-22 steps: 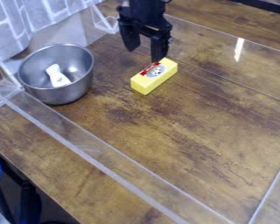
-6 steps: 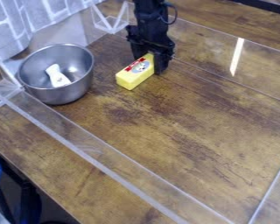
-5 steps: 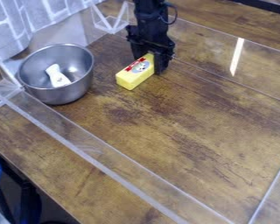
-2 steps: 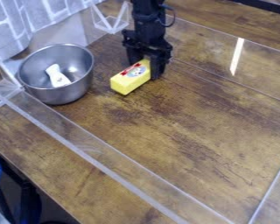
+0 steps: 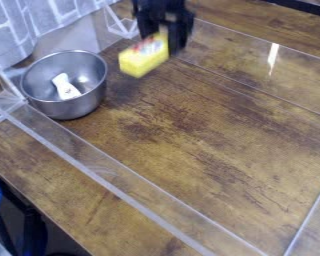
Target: Move the yellow butter to the left side of the table
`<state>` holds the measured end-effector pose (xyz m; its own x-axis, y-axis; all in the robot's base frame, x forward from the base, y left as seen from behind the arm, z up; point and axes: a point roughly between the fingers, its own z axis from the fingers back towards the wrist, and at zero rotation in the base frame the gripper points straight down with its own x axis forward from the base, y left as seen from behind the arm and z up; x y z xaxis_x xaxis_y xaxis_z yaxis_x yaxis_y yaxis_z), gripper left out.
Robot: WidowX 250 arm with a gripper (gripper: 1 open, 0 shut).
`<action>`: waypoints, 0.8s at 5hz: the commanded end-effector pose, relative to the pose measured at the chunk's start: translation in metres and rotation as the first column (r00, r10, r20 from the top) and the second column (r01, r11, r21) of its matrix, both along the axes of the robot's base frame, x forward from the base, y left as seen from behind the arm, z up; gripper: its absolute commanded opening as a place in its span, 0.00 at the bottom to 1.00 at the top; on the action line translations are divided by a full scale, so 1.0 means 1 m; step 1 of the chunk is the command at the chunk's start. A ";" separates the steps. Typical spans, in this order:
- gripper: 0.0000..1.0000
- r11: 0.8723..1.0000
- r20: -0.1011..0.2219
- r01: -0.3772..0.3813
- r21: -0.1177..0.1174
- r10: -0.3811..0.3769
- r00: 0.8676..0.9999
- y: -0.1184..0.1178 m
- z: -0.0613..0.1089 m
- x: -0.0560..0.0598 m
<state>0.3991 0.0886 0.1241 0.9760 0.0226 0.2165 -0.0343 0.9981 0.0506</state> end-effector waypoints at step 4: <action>0.00 0.998 0.161 0.063 0.015 -0.064 0.985 -0.050 0.041 -0.031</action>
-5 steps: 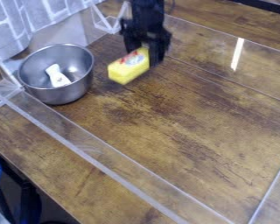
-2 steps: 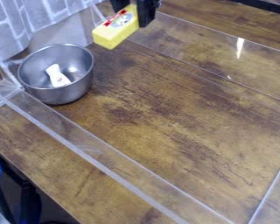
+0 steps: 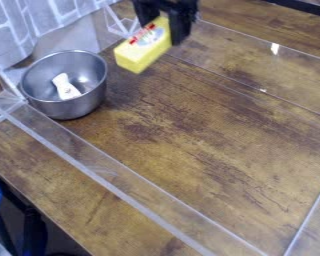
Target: Move the yellow butter to the left side of the table
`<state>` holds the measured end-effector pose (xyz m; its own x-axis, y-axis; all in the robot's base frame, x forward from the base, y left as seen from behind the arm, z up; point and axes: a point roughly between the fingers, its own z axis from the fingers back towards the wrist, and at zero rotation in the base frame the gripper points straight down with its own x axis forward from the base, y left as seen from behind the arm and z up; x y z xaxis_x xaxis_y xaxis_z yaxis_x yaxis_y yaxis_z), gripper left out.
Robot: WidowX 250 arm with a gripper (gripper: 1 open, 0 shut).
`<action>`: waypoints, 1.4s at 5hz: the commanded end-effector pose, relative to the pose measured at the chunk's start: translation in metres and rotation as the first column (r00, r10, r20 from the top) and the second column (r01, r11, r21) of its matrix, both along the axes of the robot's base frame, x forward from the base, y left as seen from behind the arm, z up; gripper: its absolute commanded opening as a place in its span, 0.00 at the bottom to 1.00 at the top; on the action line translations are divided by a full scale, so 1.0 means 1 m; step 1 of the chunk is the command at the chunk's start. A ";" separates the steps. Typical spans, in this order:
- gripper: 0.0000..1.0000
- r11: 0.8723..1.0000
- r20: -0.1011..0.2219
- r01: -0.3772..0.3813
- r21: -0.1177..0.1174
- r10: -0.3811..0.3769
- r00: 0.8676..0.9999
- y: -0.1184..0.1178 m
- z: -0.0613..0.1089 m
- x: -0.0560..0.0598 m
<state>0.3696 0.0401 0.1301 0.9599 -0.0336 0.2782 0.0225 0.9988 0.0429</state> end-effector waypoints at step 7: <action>0.00 0.996 0.161 0.009 0.087 -0.023 0.987 0.034 -0.002 0.056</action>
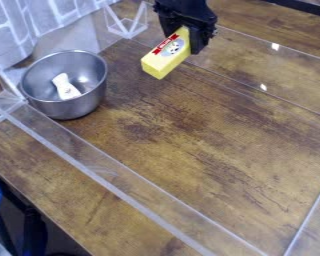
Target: Move the yellow butter to the left side of the table
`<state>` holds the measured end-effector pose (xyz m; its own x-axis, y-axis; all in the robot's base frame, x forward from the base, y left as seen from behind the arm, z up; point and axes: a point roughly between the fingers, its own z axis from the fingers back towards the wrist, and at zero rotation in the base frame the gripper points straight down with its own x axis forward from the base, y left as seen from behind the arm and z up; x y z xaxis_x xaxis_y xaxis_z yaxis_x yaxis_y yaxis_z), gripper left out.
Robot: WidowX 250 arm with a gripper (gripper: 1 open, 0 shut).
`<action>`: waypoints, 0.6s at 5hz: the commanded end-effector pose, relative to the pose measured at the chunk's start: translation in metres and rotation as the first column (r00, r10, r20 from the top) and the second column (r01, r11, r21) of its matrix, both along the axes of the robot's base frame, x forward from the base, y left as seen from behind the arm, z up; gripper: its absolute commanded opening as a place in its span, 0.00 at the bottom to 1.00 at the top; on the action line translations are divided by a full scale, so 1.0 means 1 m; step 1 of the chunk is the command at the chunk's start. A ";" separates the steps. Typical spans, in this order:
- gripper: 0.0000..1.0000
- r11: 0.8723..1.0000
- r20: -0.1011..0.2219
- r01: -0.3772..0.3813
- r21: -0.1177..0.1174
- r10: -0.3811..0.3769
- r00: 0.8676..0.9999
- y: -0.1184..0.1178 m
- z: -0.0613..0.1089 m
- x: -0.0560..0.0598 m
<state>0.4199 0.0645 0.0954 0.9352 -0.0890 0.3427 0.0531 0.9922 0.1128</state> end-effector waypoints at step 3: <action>0.00 1.000 0.107 -0.019 0.015 0.017 0.994 0.013 0.032 0.007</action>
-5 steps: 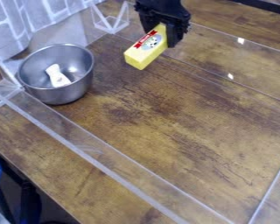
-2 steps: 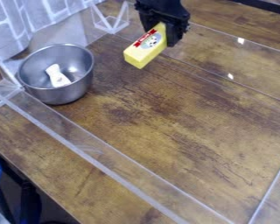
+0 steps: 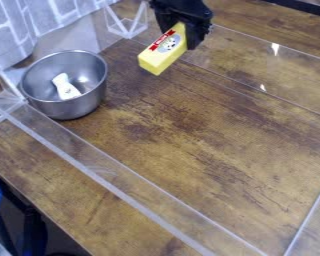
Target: Move the yellow butter to the left side of the table
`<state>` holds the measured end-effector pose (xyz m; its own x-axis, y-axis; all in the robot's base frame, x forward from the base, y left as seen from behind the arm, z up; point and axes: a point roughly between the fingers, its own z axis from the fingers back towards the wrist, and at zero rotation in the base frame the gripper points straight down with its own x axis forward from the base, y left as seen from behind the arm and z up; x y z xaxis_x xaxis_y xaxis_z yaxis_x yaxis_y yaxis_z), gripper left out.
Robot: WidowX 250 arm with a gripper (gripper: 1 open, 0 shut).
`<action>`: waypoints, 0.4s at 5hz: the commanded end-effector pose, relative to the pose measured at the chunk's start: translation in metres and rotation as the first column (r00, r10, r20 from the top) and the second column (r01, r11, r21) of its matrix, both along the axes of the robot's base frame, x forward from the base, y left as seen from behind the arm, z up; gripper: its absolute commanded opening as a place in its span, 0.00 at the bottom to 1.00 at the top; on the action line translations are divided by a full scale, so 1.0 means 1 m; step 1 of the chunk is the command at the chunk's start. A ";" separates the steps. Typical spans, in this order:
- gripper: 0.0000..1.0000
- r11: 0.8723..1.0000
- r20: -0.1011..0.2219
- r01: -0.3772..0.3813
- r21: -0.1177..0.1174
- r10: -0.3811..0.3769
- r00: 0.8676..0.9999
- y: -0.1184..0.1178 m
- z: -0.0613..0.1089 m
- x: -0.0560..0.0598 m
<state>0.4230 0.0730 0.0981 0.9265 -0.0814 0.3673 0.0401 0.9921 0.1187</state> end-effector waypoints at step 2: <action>0.00 1.000 0.077 0.000 0.006 -0.001 0.997 -0.003 0.028 -0.005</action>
<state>0.4158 0.0706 0.0869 0.9355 -0.0758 0.3450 0.0406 0.9933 0.1081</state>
